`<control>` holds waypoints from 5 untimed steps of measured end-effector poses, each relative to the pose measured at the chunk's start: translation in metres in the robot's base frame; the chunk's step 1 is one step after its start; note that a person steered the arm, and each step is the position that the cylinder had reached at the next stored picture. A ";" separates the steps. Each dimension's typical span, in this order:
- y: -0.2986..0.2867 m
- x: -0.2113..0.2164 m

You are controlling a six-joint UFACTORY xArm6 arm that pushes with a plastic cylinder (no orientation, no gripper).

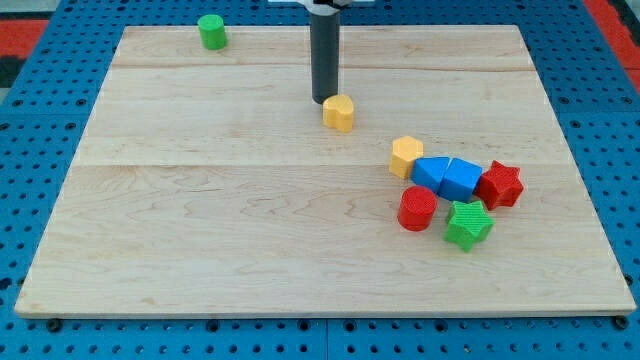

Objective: Push the yellow heart into the yellow hexagon

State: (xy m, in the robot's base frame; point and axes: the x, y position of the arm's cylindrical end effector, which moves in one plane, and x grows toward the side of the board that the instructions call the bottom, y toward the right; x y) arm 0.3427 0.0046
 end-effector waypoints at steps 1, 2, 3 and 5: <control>0.000 0.000; -0.009 -0.005; 0.002 0.020; 0.059 0.048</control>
